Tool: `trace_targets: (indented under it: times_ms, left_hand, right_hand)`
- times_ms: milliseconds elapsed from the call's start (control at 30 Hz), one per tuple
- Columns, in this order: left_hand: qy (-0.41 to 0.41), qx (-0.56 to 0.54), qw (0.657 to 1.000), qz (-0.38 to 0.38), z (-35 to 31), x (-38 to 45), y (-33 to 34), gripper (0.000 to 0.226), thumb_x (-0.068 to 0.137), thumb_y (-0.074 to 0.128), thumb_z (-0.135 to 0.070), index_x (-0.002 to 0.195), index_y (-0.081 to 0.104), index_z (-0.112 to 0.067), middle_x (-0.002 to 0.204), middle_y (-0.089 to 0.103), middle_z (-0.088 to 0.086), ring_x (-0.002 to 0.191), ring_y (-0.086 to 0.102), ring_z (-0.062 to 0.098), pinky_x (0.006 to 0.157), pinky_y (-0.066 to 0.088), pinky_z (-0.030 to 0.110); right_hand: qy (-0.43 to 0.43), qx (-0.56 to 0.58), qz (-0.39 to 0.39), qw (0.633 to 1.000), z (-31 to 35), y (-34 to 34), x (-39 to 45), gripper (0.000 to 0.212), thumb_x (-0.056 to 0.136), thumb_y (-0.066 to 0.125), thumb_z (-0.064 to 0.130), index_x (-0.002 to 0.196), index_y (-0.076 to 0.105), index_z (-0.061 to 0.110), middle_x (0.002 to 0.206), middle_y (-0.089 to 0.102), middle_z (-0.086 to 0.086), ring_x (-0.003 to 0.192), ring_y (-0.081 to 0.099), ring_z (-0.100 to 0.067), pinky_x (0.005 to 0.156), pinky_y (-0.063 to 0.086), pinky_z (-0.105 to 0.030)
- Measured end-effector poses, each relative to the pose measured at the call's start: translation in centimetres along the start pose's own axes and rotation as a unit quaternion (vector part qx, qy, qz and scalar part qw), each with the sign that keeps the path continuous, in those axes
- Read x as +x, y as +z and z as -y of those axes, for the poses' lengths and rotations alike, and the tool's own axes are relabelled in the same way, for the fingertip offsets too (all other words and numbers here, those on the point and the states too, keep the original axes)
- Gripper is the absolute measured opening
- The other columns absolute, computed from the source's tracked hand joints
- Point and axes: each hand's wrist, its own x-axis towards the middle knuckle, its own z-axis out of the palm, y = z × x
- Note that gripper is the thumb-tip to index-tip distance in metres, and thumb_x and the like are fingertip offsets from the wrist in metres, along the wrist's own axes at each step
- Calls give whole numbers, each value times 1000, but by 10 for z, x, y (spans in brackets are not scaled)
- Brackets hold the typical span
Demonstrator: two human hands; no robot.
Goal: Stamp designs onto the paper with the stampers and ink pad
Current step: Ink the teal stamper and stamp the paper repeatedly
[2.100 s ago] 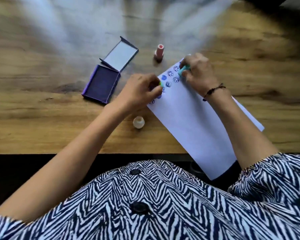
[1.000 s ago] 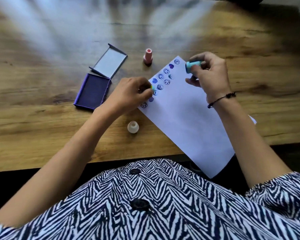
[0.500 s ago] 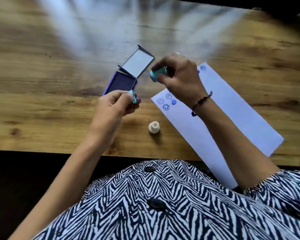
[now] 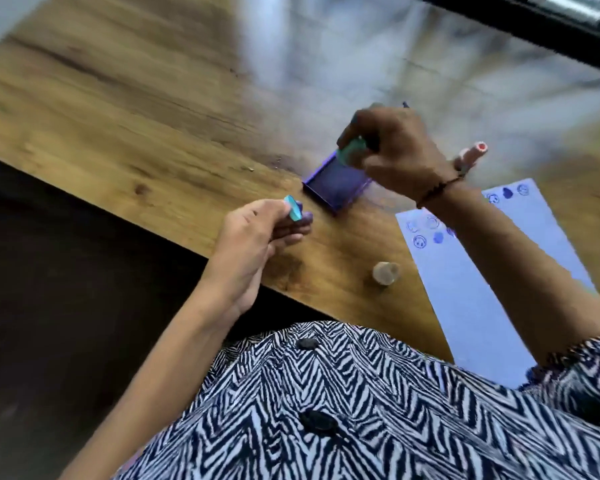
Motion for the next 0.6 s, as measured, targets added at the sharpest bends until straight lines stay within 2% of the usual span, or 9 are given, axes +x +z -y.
trace_targets:
  times_ms: [167, 267, 333, 400, 500, 567, 600]
  left_hand:
    - [-12, 16, 1000, 4, 4, 2, 6, 25, 86, 41, -11, 74, 63, -11, 62, 73, 0, 69, 66, 17, 65, 53, 18]
    - [-11, 16, 1000, 16, 5, 2, 12, 24, 86, 42, -10, 73, 63, -11, 64, 72, 1, 69, 66, 18, 64, 53, 19]
    - [-5, 17, 1000, 26, 3, 2, 13, 24, 86, 44, -11, 72, 64, -12, 65, 73, 1, 69, 67, 17, 62, 53, 18]
    - [-1, 17, 1000, 22, 4, 4, 12, 24, 86, 44, -11, 72, 64, -12, 64, 73, 1, 67, 67, 16, 62, 53, 17]
    - [-5, 17, 1000, 14, 5, 4, 11, 24, 85, 44, -11, 72, 64, -11, 64, 72, 2, 69, 66, 18, 63, 54, 18]
    - [-1, 25, 999, 25, 6, 3, 15, 23, 85, 44, -11, 73, 64, -10, 64, 72, 1, 71, 65, 19, 64, 54, 18]
    - [3, 31, 999, 30, 6, 4, 17, 23, 85, 44, -11, 74, 64, -10, 64, 72, 0, 71, 65, 18, 64, 53, 18]
  right_hand:
    - [-15, -76, 44, 996, 5, 25, -23, 23, 70, 52, -6, 92, 59, -1, 103, 57, -25, 91, 55, -39, 73, 46, -47]
    - [-7, -80, 62, 995, 1, 14, -10, 24, 70, 56, -2, 92, 63, 4, 100, 61, -21, 91, 57, -36, 72, 45, -39]
    - [-7, -55, 28, 998, 1, 10, -4, 23, 68, 57, -1, 87, 66, 7, 93, 64, -18, 86, 58, -34, 68, 40, -33]
    - [-20, -69, 11, 997, 4, 18, -8, 22, 69, 55, -2, 88, 63, 5, 95, 62, -19, 85, 57, -35, 65, 40, -35]
    - [-14, -109, 45, 993, 4, 27, -13, 22, 73, 54, -1, 94, 61, 4, 102, 58, -19, 90, 55, -36, 68, 39, -36]
    - [-4, -82, 69, 994, 4, 16, -7, 24, 71, 55, -2, 92, 65, 4, 99, 62, -20, 91, 57, -33, 69, 38, -32]
    - [2, -44, 57, 997, 6, 8, -5, 24, 69, 55, -3, 89, 67, 4, 95, 64, -21, 88, 58, -31, 68, 37, -30]
